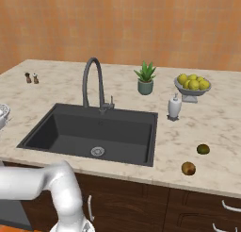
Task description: Put the colander in the sink, put the mango, pear in the colander, and turn on the sink faucet and pour water over the colander.
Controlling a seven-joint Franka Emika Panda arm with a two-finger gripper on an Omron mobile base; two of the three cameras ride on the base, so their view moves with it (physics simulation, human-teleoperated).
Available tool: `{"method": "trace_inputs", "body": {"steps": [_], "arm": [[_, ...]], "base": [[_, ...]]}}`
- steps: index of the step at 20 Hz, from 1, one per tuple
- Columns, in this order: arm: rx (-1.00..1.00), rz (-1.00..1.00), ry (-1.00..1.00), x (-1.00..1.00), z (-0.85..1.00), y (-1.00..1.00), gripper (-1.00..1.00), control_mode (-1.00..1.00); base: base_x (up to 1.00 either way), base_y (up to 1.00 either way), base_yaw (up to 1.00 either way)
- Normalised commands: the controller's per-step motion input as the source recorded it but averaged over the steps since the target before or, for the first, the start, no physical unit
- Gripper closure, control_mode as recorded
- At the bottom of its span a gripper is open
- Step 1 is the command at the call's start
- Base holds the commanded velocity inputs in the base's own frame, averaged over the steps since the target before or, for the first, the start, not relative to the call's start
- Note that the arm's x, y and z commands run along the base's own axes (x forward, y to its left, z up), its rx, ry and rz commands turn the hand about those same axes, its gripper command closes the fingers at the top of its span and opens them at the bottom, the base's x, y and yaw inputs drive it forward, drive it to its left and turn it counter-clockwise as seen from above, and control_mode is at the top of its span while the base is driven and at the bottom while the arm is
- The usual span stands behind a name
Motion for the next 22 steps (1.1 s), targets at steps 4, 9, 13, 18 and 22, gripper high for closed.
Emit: {"method": "trace_inputs", "body": {"steps": [4, 9, 13, 18, 22], "arm": [[0.00, -0.03, 0.00, 0.00, -0.52, 0.11, 1.00, -1.00], [0.00, -0.01, 0.00, 0.00, -0.19, 0.00, 1.00, -1.00], [0.00, 0.00, -0.02, -0.17, 0.00, -0.38, 1.00, -1.00], [0.00, 0.00, -0.11, -0.32, 0.00, -0.78, 1.00, -1.00], [0.02, -0.01, -0.10, -0.37, 0.00, -0.84, 1.00, -1.00]], "base": [[0.00, 0.00, 0.00], [0.00, 0.00, 0.00], [0.00, 0.00, 0.00], [0.00, 0.00, 0.00], [0.00, 0.00, 0.00]]}}
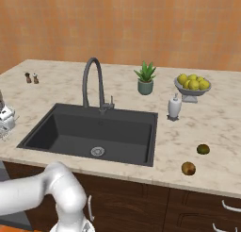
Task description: Put the colander in the sink, put the mango, pear in the colander, and turn on the sink faucet and pour water over the colander.
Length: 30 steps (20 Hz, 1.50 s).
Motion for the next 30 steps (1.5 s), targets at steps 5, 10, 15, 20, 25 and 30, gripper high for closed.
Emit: {"method": "trace_inputs", "body": {"steps": [5, 10, 15, 20, 25, 30], "arm": [[0.12, -0.02, -0.11, -0.29, 0.20, -0.61, 1.00, -1.00], [0.10, 0.00, -0.09, -0.18, 0.57, -0.62, 1.00, -1.00], [0.09, 0.00, 0.00, -0.06, 0.72, -0.72, 1.00, -1.00], [0.04, 0.00, 0.00, -0.21, 0.64, -0.82, 1.00, -1.00], [0.00, 0.00, 0.00, -0.39, 0.32, -0.87, 1.00, -1.00], [0.02, 0.00, -0.03, -0.32, 0.07, -0.84, 1.00, -1.00]], "base": [[0.00, 0.00, 0.00], [0.00, 0.00, 0.00], [0.00, 0.00, 0.00], [0.00, 0.00, 0.00], [0.00, 0.00, 0.00], [0.00, 0.00, 0.00]]}}
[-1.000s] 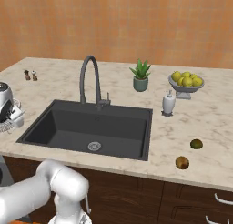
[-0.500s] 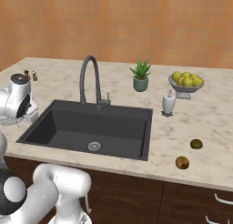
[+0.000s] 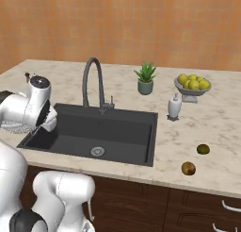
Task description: Put the colander in the sink, put the mango, pear in the colander, and turn on the sink faucet and pour water over the colander.
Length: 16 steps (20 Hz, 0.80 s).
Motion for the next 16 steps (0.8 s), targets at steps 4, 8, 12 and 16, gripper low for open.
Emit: {"method": "trace_inputs", "body": {"steps": [4, 8, 12, 16], "arm": [[0.13, -0.01, -0.10, -0.13, 0.04, -0.78, 1.00, -1.00], [0.15, 0.00, 0.00, -0.11, 0.15, -0.74, 1.00, -1.00], [0.03, -0.02, 0.04, -0.12, 0.16, -0.81, 1.00, -1.00], [-0.02, -0.04, 0.13, 0.00, 0.01, -0.76, 1.00, -1.00]], "base": [[0.00, 0.00, 0.00], [0.00, 0.00, 0.00], [0.00, 0.00, 0.00], [0.00, 0.00, 0.00]]}}
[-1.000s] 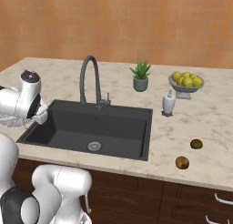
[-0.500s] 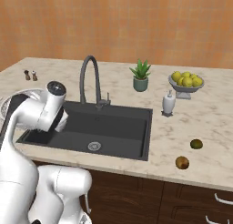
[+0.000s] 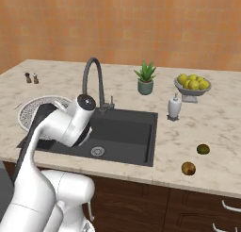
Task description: Put the colander in the sink, put the mango, pear in the colander, and turn on the sink faucet and pour water over the colander.
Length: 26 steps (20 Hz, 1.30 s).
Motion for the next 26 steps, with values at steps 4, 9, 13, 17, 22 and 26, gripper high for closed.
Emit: {"method": "trace_inputs", "body": {"steps": [4, 9, 13, 17, 22, 26], "arm": [[-0.06, -0.01, 0.05, 0.02, -0.01, -0.53, 1.00, -1.00], [0.00, 0.00, 0.02, 0.00, -0.09, -0.48, 1.00, -1.00], [0.00, 0.00, 0.08, 0.00, -0.24, -0.48, 1.00, -1.00], [-0.01, 0.02, 0.10, 0.12, -0.26, -0.32, 1.00, -1.00], [0.00, 0.00, 0.08, 0.46, -0.12, -0.01, 1.00, -1.00], [0.00, 0.00, 0.03, 0.47, -0.14, 0.00, 1.00, -1.00]], "base": [[0.00, 0.00, 0.00], [0.00, 0.00, 0.00], [0.00, 0.00, 0.00], [0.00, 0.00, 0.00], [0.00, 0.00, 0.00], [0.00, 0.00, 0.00]]}}
